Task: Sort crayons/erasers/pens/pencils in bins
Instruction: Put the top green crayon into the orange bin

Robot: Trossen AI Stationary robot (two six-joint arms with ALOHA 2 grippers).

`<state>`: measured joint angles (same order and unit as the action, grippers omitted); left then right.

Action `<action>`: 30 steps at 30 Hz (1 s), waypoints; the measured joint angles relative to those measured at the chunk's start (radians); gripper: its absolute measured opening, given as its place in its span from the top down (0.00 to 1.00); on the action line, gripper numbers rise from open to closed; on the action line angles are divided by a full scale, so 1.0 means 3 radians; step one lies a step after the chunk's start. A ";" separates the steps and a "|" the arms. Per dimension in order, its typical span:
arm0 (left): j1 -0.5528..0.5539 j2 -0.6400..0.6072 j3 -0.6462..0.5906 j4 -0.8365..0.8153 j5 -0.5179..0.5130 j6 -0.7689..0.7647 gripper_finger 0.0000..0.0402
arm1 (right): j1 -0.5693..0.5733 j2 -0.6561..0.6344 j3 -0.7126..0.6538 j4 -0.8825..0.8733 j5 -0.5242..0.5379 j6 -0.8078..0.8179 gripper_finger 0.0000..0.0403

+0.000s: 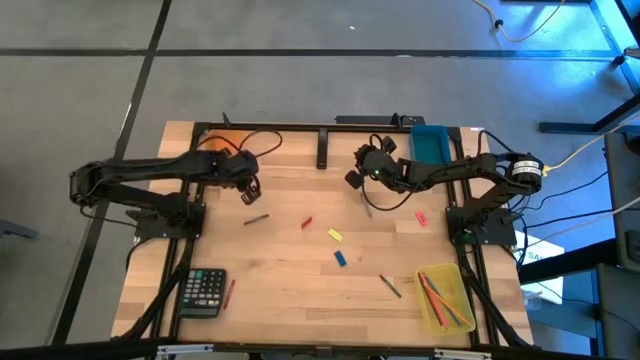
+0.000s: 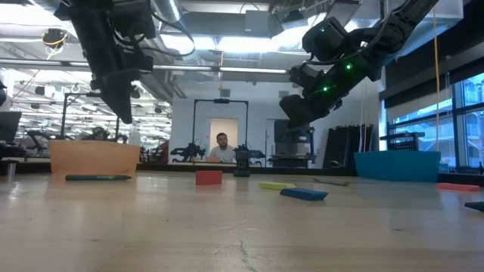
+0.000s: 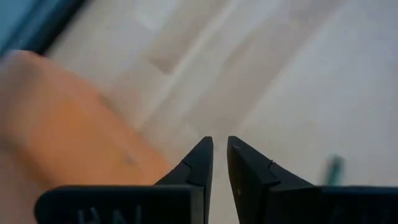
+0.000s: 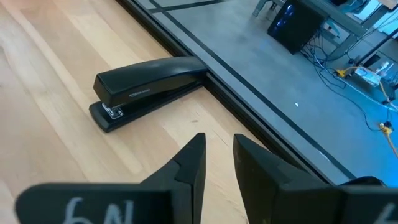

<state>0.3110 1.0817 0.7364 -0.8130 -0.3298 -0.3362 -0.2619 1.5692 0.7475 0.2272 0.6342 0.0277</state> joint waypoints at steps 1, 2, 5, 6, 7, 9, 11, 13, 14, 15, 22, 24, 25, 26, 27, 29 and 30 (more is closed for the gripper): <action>0.0020 -0.0016 0.0000 -0.0006 -0.0100 0.0000 0.90 | 0.0000 0.0000 0.0000 0.0001 0.0000 0.0037 0.79; 0.0044 -0.0019 0.0000 -0.0006 -0.0193 0.0000 0.90 | -0.0009 0.0000 0.0000 0.0011 -0.0001 0.0060 0.79; 0.0150 -0.0019 0.0000 -0.0006 -0.0388 0.0000 0.90 | -0.0043 0.0000 0.0001 0.0069 -0.0030 0.0067 0.79; 0.0191 -0.0019 0.0000 -0.0006 -0.0405 0.0000 0.90 | -0.0051 0.0000 0.0001 0.0080 -0.0053 0.0067 0.79; 0.0229 -0.0019 0.0001 -0.0006 -0.0406 0.0008 0.90 | -0.0059 0.0000 0.0001 0.0090 -0.0090 0.0067 0.79; 0.0290 -0.0019 0.0000 -0.0007 -0.0409 0.0013 0.90 | -0.0066 0.0000 0.0001 0.0099 -0.0167 0.0067 0.79; 0.0323 -0.0019 0.0001 -0.0018 -0.0410 0.0011 0.90 | -0.0065 0.0000 0.0001 0.0101 -0.0203 0.0067 0.79; 0.0348 -0.0019 0.0000 -0.0028 -0.0410 0.0013 0.90 | -0.0064 0.0000 0.0001 0.0103 -0.0210 0.0065 0.79; 0.0362 -0.0019 0.0000 -0.0030 -0.0411 0.0013 0.90 | -0.0064 0.0000 0.0001 0.0102 -0.0210 0.0065 0.79; 0.0375 -0.0019 0.0000 -0.0030 -0.0412 0.0013 0.90 | -0.0065 0.0000 0.0001 0.0102 -0.0209 0.0065 0.79; 0.0453 -0.0019 0.0001 -0.0030 -0.0376 0.0039 0.90 | -0.0065 0.0000 0.0001 0.0100 -0.0210 0.0062 0.79; 0.0454 -0.0019 0.0000 -0.0028 -0.0169 0.0147 0.90 | -0.0065 0.0000 0.0001 0.0096 -0.0210 0.0061 0.79; 0.0452 -0.0018 0.0000 -0.0028 -0.0007 0.0211 0.90 | -0.0065 0.0000 0.0001 0.0090 -0.0210 0.0060 0.79; 0.0440 -0.0015 0.0000 -0.0021 0.0174 0.0265 0.90 | -0.0066 0.0000 0.0001 0.0085 -0.0210 0.0058 0.79; 0.0421 -0.0007 0.0000 0.0007 0.0337 0.0271 0.90 | -0.0069 0.0000 0.0001 0.0085 -0.0210 0.0056 0.79; 0.0371 -0.0001 0.0000 0.0079 0.0531 0.0272 0.90 | -0.0076 0.0000 0.0001 0.0086 -0.0211 0.0056 0.79; 0.0342 -0.0003 0.0001 0.0116 0.0580 0.0272 0.90 | -0.0078 0.0000 0.0001 0.0086 -0.0211 0.0062 0.79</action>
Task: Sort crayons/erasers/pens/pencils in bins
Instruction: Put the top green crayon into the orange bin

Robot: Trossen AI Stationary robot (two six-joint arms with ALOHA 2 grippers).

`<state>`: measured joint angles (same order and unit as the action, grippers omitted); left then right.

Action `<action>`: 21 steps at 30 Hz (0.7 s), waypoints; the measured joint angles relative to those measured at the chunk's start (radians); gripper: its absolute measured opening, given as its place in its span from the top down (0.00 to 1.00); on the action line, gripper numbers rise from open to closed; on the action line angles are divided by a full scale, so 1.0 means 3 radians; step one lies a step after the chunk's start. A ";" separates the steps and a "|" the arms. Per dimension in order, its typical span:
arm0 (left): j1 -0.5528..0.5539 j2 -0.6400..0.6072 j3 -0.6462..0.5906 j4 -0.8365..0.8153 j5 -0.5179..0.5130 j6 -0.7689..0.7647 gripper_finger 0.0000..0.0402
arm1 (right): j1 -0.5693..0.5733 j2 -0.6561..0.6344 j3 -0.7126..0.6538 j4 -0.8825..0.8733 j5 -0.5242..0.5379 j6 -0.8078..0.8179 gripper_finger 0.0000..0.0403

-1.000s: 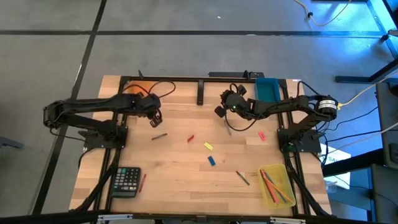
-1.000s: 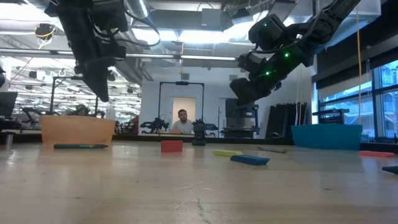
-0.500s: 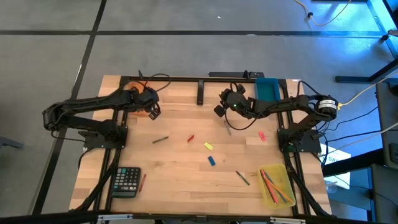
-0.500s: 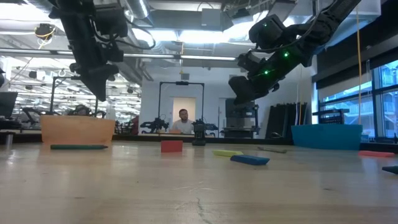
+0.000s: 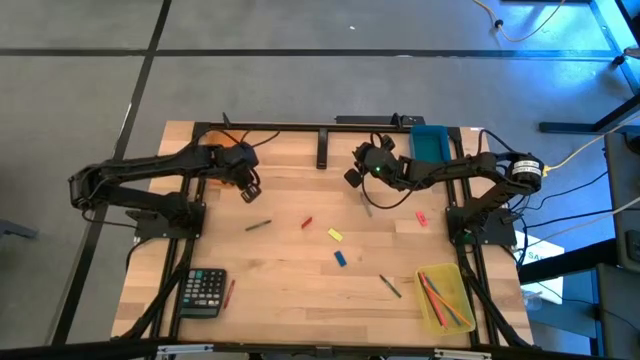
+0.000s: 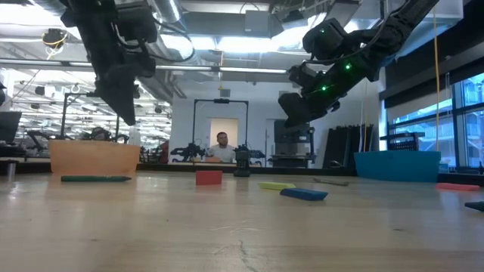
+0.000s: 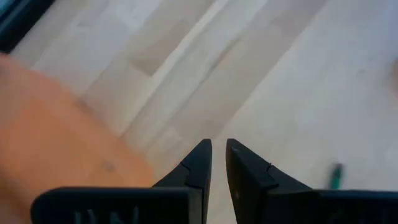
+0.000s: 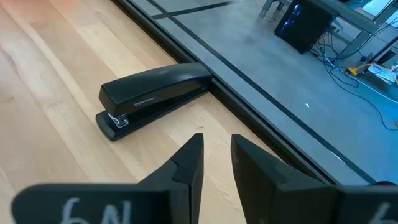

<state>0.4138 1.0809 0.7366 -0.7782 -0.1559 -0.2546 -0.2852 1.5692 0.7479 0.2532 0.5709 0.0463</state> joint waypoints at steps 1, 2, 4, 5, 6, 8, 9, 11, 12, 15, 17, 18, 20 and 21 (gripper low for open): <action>-0.0027 0.0000 -0.0001 0.0033 0.0032 0.0000 0.90 | 0.0000 0.0000 0.0000 0.0004 0.0000 0.0000 0.79; -0.0057 0.0000 0.0000 0.0058 0.0054 0.0001 0.90 | 0.0000 0.0000 0.0000 0.0012 0.0000 -0.0001 0.79; -0.0126 0.0000 -0.0001 0.0115 0.0059 0.0001 0.90 | 0.0000 0.0000 0.0000 0.0025 -0.0024 0.0004 0.79; -0.0165 0.0000 -0.0001 0.0142 0.0064 0.0002 0.90 | 0.0000 0.0000 0.0000 0.0027 -0.0087 0.0006 0.79; -0.0204 0.0000 -0.0001 0.0168 0.0066 0.0010 0.90 | 0.0000 0.0000 0.0000 0.0033 -0.0147 0.0006 0.79; -0.0291 -0.0003 -0.0042 0.0289 0.0082 0.0012 0.90 | 0.0000 0.0000 0.0000 0.0047 -0.0247 0.0009 0.79; -0.0326 -0.0003 -0.0088 0.0364 0.0132 0.0013 0.90 | 0.0002 0.0000 0.0000 0.0046 -0.0288 0.0009 0.79; -0.0391 -0.0001 -0.0195 0.0471 0.0304 0.0013 0.90 | 0.0001 0.0000 0.0000 0.0044 -0.0375 0.0040 0.79; -0.0430 -0.0001 -0.0253 0.0533 0.0404 0.0011 0.89 | 0.0001 0.0000 0.0000 0.0045 -0.0430 0.0107 0.79; -0.0582 -0.0001 -0.0452 0.0775 0.0621 -0.0073 0.84 | 0.0001 0.0000 0.0000 0.0042 -0.0626 0.0281 0.79; -0.0697 0.0000 -0.0573 0.0940 0.0691 -0.0170 0.79 | 0.0017 0.0000 0.0000 0.0042 -0.0736 0.0361 0.79; -0.0753 0.0000 -0.0618 0.1039 0.0713 -0.0210 0.76 | 0.0031 0.0000 0.0000 0.0040 -0.0773 0.0376 0.79; -0.0865 0.0000 -0.0702 0.1198 0.0741 -0.0280 0.71 | 0.0069 0.0000 0.0000 0.0040 -0.0776 0.0421 0.79; -0.0919 0.0000 -0.0737 0.1257 0.0739 -0.0307 0.69 | 0.0084 0.0000 0.0000 0.0040 -0.0777 0.0428 0.79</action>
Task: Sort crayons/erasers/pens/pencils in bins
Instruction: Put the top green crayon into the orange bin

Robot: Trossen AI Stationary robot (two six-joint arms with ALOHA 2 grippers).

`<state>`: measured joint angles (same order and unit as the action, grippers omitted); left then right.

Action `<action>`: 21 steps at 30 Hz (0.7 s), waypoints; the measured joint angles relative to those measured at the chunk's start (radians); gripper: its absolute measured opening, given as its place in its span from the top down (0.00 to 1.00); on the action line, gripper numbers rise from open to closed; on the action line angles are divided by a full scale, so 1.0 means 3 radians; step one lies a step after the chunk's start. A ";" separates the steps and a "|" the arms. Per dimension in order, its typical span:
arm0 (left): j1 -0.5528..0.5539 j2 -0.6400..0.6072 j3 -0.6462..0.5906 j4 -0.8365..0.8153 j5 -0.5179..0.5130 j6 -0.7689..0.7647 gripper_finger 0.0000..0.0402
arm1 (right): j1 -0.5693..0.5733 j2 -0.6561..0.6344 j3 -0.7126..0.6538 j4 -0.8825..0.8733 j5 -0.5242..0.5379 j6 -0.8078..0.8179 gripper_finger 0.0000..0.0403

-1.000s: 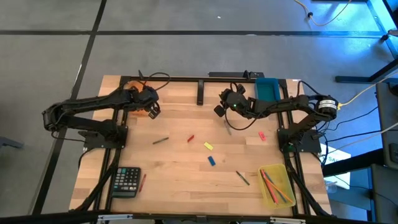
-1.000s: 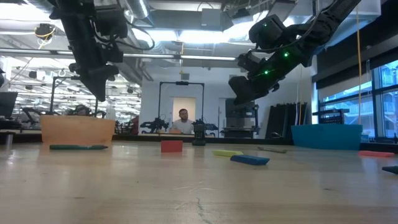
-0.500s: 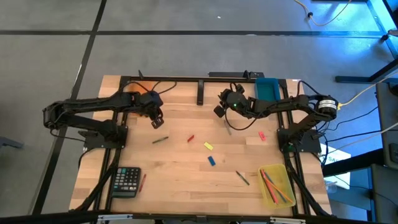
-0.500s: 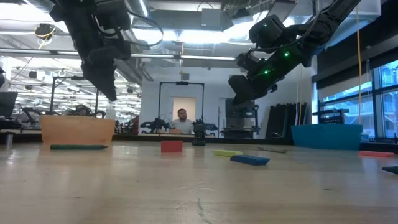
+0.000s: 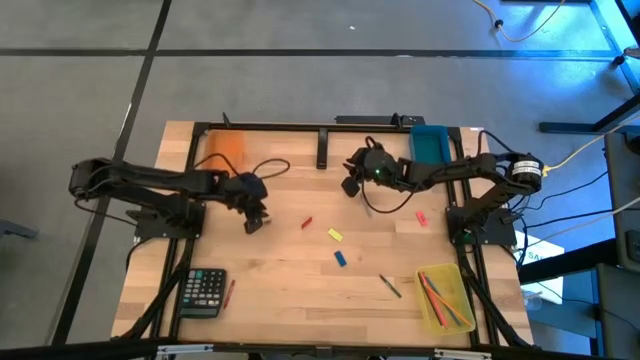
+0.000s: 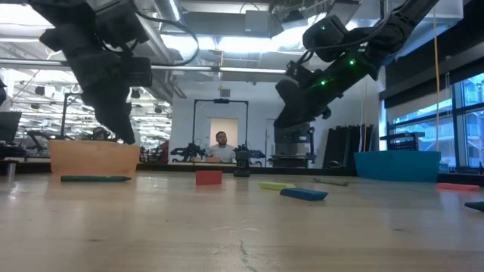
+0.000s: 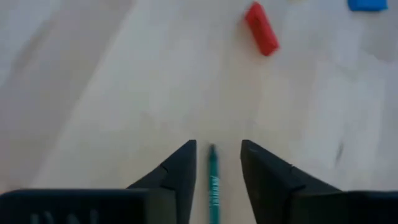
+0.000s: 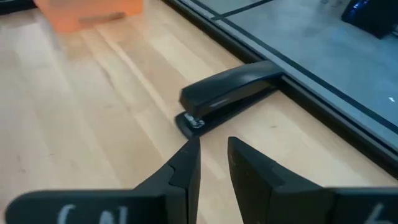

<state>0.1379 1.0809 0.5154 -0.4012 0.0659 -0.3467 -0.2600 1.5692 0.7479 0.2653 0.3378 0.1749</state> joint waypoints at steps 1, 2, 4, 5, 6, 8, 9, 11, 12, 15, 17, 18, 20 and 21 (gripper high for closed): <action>-0.0052 0.0000 -0.0030 0.0060 -0.0013 -0.0031 0.68 | 0.0011 0.0000 0.0000 0.0000 0.0000 0.0004 0.79; -0.0104 0.0000 -0.0055 0.0128 -0.0039 -0.0038 0.67 | 0.0024 0.0000 0.0000 0.0000 -0.0001 0.0004 0.79; -0.0200 0.0000 -0.0103 0.0218 -0.0112 -0.0041 0.66 | 0.0035 0.0000 0.0000 0.0000 -0.0001 0.0004 0.79; -0.0245 0.0000 -0.0126 0.0242 -0.0151 -0.0040 0.66 | 0.0036 0.0000 0.0000 0.0000 -0.0003 0.0004 0.79; -0.0288 0.0000 -0.0149 0.0281 -0.0186 -0.0040 0.66 | 0.0041 0.0000 0.0000 0.0000 -0.0021 0.0004 0.79; -0.0351 0.0000 -0.0180 0.0358 -0.0261 -0.0041 0.65 | 0.0041 0.0000 0.0000 0.0000 -0.0139 0.0003 0.79; -0.0380 0.0000 -0.0189 0.0382 -0.0306 -0.0041 0.65 | 0.0041 0.0000 0.0000 0.0000 -0.0222 0.0002 0.79; -0.0431 0.0000 -0.0194 0.0381 -0.0385 -0.0041 0.65 | 0.0042 0.0000 0.0000 0.0000 -0.0371 -0.0068 0.79; -0.0454 0.0000 -0.0194 0.0383 -0.0411 -0.0040 0.65 | 0.0042 0.0000 0.0000 0.0000 -0.0426 -0.0110 0.79; -0.0516 0.0000 -0.0194 0.0386 -0.0505 0.0018 0.65 | 0.0043 0.0000 0.0000 0.0005 -0.0473 -0.0245 0.79; -0.0547 0.0024 -0.0194 0.0409 -0.0550 0.0030 0.65 | 0.0042 0.0000 0.0000 0.0014 -0.0531 -0.0229 0.79; -0.0555 0.0048 -0.0194 0.0424 -0.0563 0.0030 0.65 | 0.0042 0.0000 0.0000 0.0026 -0.0555 -0.0174 0.79; -0.0571 0.0114 -0.0194 0.0476 -0.0590 0.0029 0.65 | 0.0042 0.0000 0.0000 0.0051 -0.0589 -0.0120 0.79; -0.0579 0.0167 -0.0194 0.0512 -0.0593 0.0028 0.65 | 0.0042 0.0000 0.0000 0.0052 -0.0587 -0.0092 0.79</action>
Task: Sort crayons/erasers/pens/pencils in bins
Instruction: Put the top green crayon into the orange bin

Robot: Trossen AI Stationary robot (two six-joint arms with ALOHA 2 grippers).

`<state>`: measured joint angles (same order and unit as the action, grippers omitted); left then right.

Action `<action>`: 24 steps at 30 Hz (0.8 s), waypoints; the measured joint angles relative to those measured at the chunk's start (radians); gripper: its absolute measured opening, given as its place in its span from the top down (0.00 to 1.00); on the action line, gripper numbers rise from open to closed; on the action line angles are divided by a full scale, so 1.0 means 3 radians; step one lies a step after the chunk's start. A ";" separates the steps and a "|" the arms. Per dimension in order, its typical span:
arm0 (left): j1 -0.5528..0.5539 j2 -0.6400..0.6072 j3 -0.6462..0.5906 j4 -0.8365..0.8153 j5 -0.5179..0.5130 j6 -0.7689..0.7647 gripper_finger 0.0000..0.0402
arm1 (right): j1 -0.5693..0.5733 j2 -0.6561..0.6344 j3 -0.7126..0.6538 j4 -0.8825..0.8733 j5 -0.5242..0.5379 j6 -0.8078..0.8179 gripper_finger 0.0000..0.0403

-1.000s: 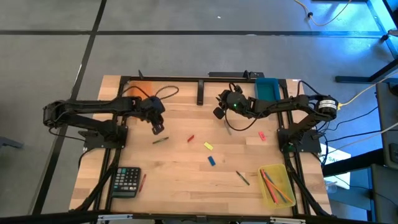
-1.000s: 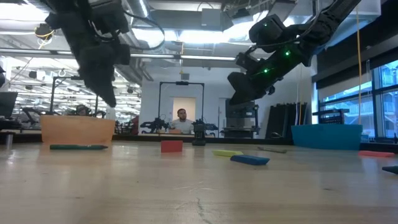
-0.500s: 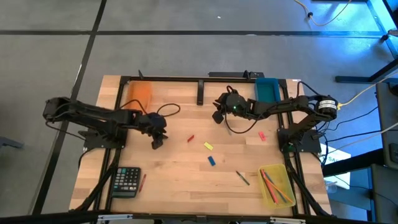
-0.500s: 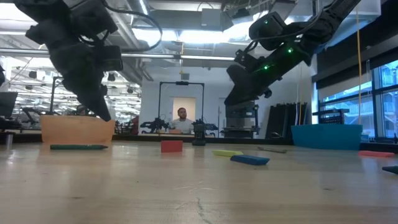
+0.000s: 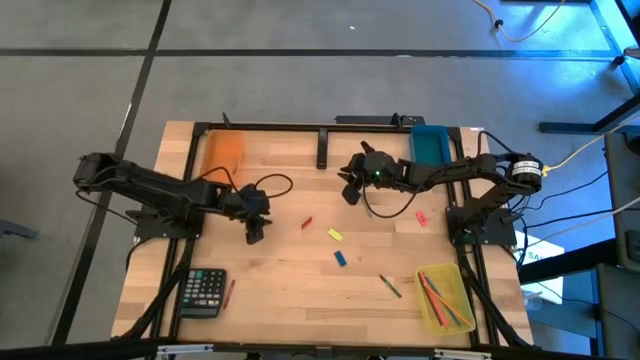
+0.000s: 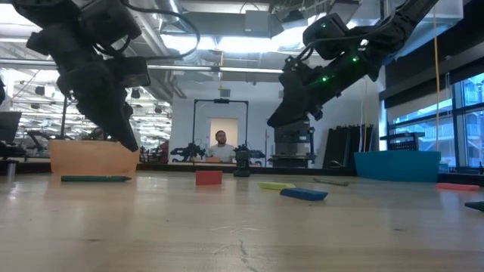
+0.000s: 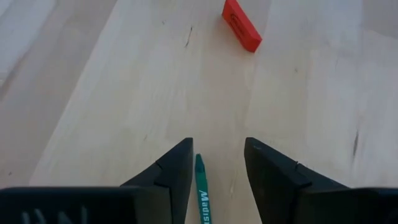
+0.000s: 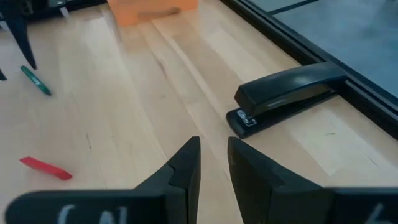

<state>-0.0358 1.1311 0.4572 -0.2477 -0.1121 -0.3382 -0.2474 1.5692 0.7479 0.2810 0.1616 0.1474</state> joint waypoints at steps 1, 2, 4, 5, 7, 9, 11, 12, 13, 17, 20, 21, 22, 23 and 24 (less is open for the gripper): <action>-0.0010 0.0051 0.0000 0.0023 -0.0005 0.0003 0.65 | 0.0001 0.0000 0.0000 -0.0001 -0.0001 0.0004 0.79; -0.0019 0.0108 0.0000 0.0067 -0.0006 0.0030 0.65 | 0.0001 0.0000 0.0000 0.0000 -0.0001 0.0006 0.79; -0.0040 0.0214 0.0000 0.0142 -0.0011 0.0111 0.65 | 0.0001 0.0000 0.0000 -0.0001 0.0000 0.0023 0.79; -0.0048 0.0253 0.0000 0.0141 -0.0026 0.0131 0.65 | 0.0001 0.0000 0.0000 -0.0001 0.0000 0.0026 0.79; -0.0061 0.0312 0.0000 0.0138 -0.0048 0.0151 0.65 | 0.0001 0.0000 0.0000 -0.0002 0.0000 0.0027 0.79; -0.0062 0.0341 0.0000 0.0139 -0.0087 0.0132 0.65 | 0.0001 0.0000 0.0000 -0.0003 0.0001 0.0023 0.79; -0.0062 0.0354 0.0000 0.0143 -0.0095 0.0101 0.65 | 0.0001 0.0000 0.0000 -0.0005 0.0001 0.0022 0.79; -0.0062 0.0355 0.0000 0.0143 -0.0095 0.0094 0.65 | 0.0001 0.0000 0.0000 -0.0005 0.0001 0.0020 0.79; -0.0062 0.0355 0.0000 0.0144 -0.0095 0.0088 0.65 | 0.0001 0.0000 0.0000 -0.0005 0.0003 0.0017 0.79; -0.0062 0.0355 0.0000 0.0145 -0.0095 0.0085 0.65 | 0.0001 0.0000 0.0000 -0.0005 0.0005 0.0014 0.79; -0.0060 0.0355 0.0000 0.0145 -0.0096 0.0033 0.65 | 0.0001 0.0000 0.0000 -0.0005 0.0005 0.0013 0.79; -0.0057 0.0355 0.0000 0.0145 -0.0103 0.0015 0.65 | 0.0001 0.0000 0.0000 -0.0005 0.0005 0.0013 0.79; -0.0054 0.0355 0.0000 0.0145 -0.0126 0.0000 0.65 | 0.0001 0.0000 0.0000 -0.0005 0.0006 0.0013 0.79; -0.0053 0.0355 0.0000 0.0144 -0.0148 -0.0011 0.65 | 0.0000 0.0000 0.0000 -0.0005 0.0006 0.0012 0.79; -0.0053 0.0355 0.0000 0.0145 -0.0167 -0.0039 0.65 | 0.0001 0.0000 0.0000 -0.0005 0.0006 0.0011 0.79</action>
<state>-0.0517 1.2377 0.4572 -0.2043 -0.1623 -0.3498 -0.2472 1.5692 0.7479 0.2794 0.1635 0.1508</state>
